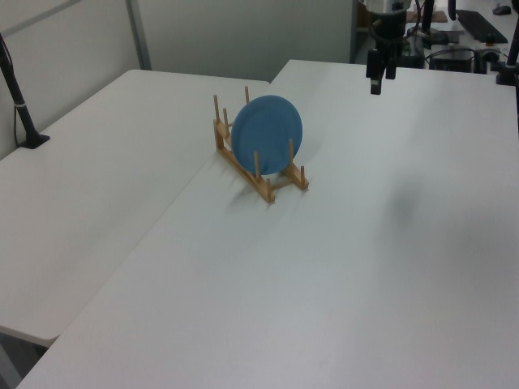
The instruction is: Place plate in plate rack
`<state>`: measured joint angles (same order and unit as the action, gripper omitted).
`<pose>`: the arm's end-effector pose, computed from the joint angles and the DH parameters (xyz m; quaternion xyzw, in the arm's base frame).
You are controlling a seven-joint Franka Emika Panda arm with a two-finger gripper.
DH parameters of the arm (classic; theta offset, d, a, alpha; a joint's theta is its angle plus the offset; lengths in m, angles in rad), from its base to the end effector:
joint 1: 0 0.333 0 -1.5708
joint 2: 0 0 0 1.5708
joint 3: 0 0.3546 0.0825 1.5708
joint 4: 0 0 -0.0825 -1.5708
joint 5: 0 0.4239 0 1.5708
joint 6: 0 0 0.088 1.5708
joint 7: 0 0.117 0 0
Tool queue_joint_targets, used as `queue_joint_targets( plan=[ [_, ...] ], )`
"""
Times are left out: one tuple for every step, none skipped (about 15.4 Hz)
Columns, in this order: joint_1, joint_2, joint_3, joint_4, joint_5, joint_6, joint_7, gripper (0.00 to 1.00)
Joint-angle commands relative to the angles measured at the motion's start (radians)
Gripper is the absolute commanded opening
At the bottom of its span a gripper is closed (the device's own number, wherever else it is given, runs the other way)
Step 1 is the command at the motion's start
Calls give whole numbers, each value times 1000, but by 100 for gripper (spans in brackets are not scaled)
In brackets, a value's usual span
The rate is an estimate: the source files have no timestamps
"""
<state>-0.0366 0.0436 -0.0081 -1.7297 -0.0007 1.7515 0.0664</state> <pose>0.6145 -0.0275 0.5603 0.9984 -0.0554 -0.0109 0.0006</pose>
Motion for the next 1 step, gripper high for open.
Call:
queue_joint_targets(
  plan=[
    [6,-11,-15,2,24,2,-19,100]
  ],
)
